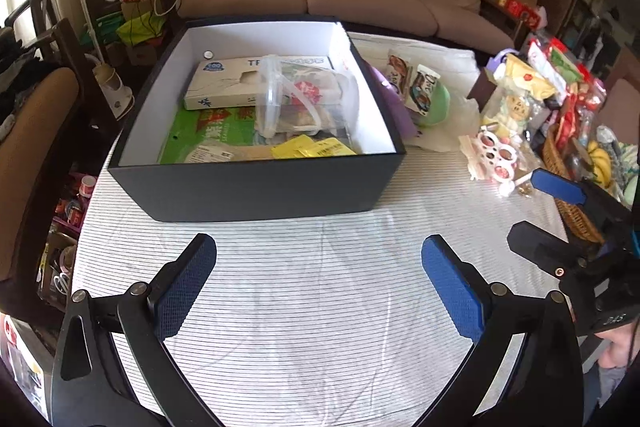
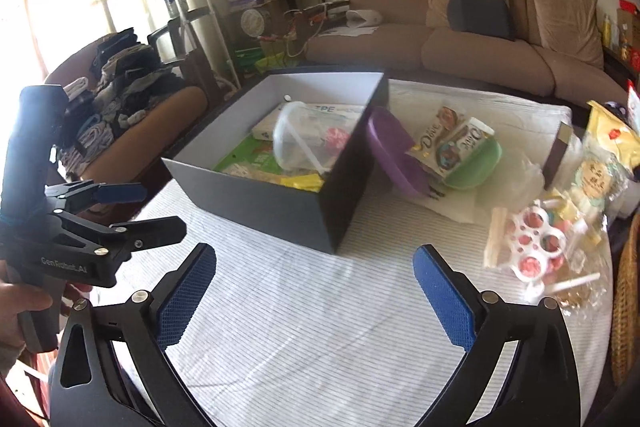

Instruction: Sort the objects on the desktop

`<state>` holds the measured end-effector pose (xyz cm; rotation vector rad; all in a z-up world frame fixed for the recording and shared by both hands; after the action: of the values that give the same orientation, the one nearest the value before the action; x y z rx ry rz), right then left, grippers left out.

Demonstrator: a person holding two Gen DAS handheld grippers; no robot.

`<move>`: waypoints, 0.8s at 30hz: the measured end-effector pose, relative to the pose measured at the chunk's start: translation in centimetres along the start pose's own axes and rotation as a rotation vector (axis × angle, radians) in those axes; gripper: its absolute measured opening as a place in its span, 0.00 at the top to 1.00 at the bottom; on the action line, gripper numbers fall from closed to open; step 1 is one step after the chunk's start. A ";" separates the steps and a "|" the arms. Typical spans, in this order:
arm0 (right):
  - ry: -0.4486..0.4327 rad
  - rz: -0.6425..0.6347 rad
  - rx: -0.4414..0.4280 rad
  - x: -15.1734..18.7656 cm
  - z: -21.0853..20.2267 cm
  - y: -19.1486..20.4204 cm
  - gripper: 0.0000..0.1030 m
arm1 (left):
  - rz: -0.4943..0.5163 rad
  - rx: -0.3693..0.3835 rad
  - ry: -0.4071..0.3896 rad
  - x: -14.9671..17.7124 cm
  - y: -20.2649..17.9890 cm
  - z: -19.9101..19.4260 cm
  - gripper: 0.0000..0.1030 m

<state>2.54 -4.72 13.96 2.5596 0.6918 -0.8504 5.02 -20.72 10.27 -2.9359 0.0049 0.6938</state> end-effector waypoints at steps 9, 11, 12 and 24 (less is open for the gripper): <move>0.064 0.263 0.117 8.1 -0.4 -12.4 0.00 | 0.089 0.069 0.048 2.7 -9.4 4.7 0.00; 0.058 0.317 0.148 9.3 -0.6 -14.9 0.00 | 0.095 0.053 0.050 3.0 -10.9 5.9 0.00; 0.058 0.332 0.165 9.8 -0.6 -15.8 0.00 | 0.092 0.047 0.050 3.1 -11.5 6.6 0.00; 0.134 0.333 0.313 13.2 3.2 -19.9 0.00 | -0.002 -0.059 0.067 4.7 -13.5 14.7 0.00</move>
<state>-0.59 14.43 -0.27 2.9163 0.1614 -0.7263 3.07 -5.38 -3.23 -3.0136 -0.0127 0.6047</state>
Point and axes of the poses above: each gripper's, at about its wrist camera, not at the fingertips, and z roughly the way its jaws point, y to its left, x to its underside, the point moved 7 cm from there along z, roughly the way its jaws point, and after that the axes turned 8 degrees about y, right-handed, at the moved point
